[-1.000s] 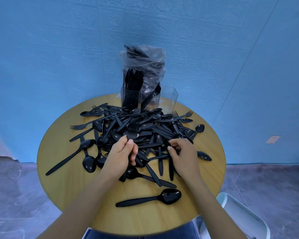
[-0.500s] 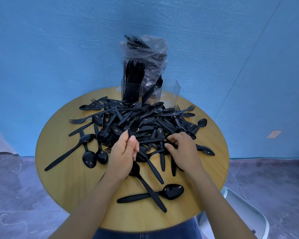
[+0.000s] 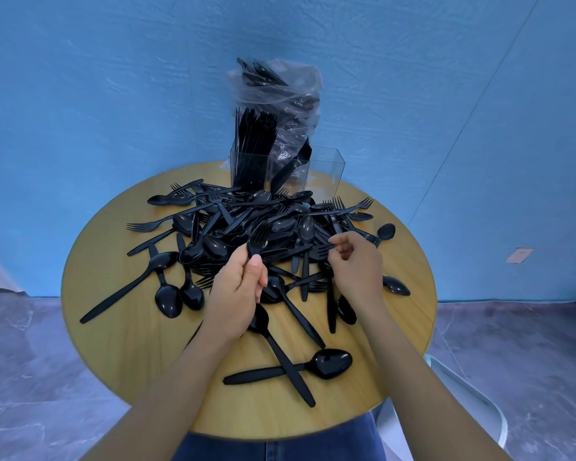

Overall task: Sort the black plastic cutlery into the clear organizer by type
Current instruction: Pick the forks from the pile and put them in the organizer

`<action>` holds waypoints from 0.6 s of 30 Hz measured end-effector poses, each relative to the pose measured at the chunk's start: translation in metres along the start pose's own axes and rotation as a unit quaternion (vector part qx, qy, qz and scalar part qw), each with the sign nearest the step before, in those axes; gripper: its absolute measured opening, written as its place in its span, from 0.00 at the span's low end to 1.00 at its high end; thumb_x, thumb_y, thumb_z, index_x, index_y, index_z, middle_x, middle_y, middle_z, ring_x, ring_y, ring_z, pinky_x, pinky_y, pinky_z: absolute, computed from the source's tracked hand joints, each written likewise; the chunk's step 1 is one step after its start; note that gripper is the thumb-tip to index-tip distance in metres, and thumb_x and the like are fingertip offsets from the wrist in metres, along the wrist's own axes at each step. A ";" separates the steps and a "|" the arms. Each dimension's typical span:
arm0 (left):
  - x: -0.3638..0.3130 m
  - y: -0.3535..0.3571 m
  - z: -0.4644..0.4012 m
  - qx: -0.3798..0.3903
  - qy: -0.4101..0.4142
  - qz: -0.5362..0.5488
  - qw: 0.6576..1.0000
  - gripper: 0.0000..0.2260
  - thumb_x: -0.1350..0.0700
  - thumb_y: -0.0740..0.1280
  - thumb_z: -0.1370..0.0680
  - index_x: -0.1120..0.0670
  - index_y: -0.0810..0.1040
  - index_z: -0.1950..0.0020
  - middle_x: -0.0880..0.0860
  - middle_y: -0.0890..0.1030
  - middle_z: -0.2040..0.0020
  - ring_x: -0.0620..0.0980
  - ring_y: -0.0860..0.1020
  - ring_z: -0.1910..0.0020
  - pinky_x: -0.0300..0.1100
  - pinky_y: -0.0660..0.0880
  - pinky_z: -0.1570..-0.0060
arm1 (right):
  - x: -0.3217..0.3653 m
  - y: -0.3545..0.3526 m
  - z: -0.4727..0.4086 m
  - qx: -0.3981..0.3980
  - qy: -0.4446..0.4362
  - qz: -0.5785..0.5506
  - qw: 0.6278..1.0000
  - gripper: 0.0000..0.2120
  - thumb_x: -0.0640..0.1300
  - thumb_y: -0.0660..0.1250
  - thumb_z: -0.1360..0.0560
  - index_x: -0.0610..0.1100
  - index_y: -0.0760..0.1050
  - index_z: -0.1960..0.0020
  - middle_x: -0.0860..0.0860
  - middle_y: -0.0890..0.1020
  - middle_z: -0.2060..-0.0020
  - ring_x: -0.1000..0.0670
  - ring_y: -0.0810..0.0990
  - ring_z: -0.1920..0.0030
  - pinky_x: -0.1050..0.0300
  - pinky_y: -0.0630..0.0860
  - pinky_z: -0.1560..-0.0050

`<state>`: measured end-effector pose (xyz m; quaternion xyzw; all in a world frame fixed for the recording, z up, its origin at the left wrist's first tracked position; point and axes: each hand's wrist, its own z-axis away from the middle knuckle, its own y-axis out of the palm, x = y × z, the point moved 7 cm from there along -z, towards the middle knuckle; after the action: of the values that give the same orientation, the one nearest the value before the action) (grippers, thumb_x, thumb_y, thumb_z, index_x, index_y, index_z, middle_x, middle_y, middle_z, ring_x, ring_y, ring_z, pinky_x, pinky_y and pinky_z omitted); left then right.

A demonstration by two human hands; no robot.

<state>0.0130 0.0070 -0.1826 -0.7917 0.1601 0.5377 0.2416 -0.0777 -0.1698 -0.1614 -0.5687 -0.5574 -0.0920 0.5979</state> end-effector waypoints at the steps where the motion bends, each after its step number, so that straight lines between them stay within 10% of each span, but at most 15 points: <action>1: 0.000 0.000 0.000 0.001 0.002 -0.002 1.000 0.13 0.56 0.52 0.17 0.62 0.73 0.47 0.55 0.71 0.68 0.50 0.68 0.71 0.50 0.68 0.67 | 0.000 -0.002 0.000 -0.012 0.003 -0.013 1.000 0.09 0.35 0.63 0.25 0.44 0.77 0.47 0.57 0.76 0.62 0.59 0.74 0.61 0.72 0.69 0.61; 18: -0.008 0.001 0.002 0.010 -0.009 -0.009 1.000 0.13 0.56 0.53 0.17 0.57 0.69 0.60 0.52 0.71 0.67 0.47 0.67 0.71 0.43 0.67 0.67 | 0.046 -0.050 -0.014 -0.163 -0.140 -0.183 0.959 0.07 0.35 0.60 0.25 0.46 0.73 0.54 0.48 0.78 0.56 0.51 0.75 0.55 0.65 0.71 0.51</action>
<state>0.0082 0.0072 -0.1761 -0.7858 0.1561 0.5411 0.2555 -0.0904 -0.1740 -0.0936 -0.5539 -0.7075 -0.2089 0.3860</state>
